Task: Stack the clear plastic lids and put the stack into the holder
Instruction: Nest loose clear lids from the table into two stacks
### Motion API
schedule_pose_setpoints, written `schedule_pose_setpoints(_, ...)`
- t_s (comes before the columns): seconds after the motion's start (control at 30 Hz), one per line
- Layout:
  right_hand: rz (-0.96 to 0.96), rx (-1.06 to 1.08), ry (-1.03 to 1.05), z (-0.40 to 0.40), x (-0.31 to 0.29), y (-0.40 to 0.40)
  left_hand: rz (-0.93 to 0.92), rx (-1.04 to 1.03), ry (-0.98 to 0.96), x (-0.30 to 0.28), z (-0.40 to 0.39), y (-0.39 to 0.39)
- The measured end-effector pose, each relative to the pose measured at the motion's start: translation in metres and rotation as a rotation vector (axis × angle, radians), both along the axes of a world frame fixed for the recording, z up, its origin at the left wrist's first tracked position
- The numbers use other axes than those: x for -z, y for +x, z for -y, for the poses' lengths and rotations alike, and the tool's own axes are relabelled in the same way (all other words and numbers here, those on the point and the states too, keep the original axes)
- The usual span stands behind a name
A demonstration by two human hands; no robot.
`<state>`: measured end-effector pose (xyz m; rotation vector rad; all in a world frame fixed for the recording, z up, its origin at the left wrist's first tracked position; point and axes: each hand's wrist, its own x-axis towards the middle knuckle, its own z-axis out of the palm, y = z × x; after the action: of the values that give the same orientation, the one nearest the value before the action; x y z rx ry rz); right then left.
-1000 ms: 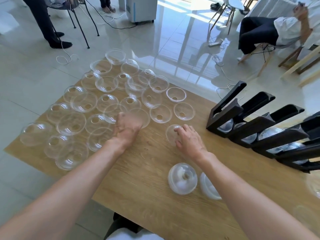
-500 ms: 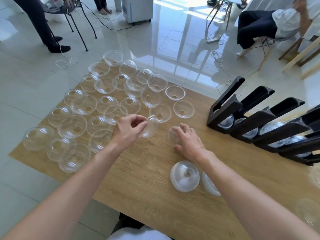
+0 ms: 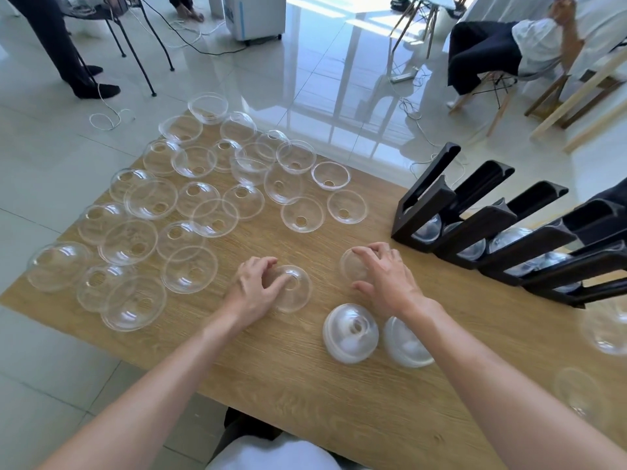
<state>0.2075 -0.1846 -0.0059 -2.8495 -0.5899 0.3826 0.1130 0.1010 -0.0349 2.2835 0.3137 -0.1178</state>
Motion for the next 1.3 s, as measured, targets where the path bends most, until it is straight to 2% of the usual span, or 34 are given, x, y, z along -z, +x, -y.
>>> schedule_pose_setpoints(0.1,0.018,0.004,-0.003,0.011,-0.013,-0.008,-0.01,0.314,0.174,0.0,0.008,0.0)
schedule_pose_setpoints(0.17,0.038,0.018,0.027,0.021,-0.025,-0.018,-0.045,0.413,0.258,0.003,0.014,0.0)
schedule_pose_setpoints(0.43,0.171,0.107,0.122,0.079,-0.064,-0.068,0.041,0.303,0.268,0.001,0.023,0.001)
schedule_pose_setpoints(0.6,0.156,0.179,0.133,0.103,-0.058,-0.102,0.093,0.262,0.144,-0.017,0.035,-0.002)
schedule_pose_setpoints(0.8,0.054,0.171,0.117,0.104,-0.03,-0.129,0.17,0.344,0.015,-0.05,0.073,-0.009)
schedule_pose_setpoints(1.03,-0.029,0.207,0.128,0.102,-0.019,-0.127,0.208,0.552,0.182,-0.051,0.115,-0.03)
schedule_pose_setpoints(1.2,-0.057,0.235,0.205,0.106,-0.018,-0.127,0.056,0.6,0.312,-0.026,0.126,-0.041)
schedule_pose_setpoints(1.3,-0.069,0.242,0.216,0.109,-0.017,-0.126,0.011,0.567,0.265,-0.019,0.125,-0.044)
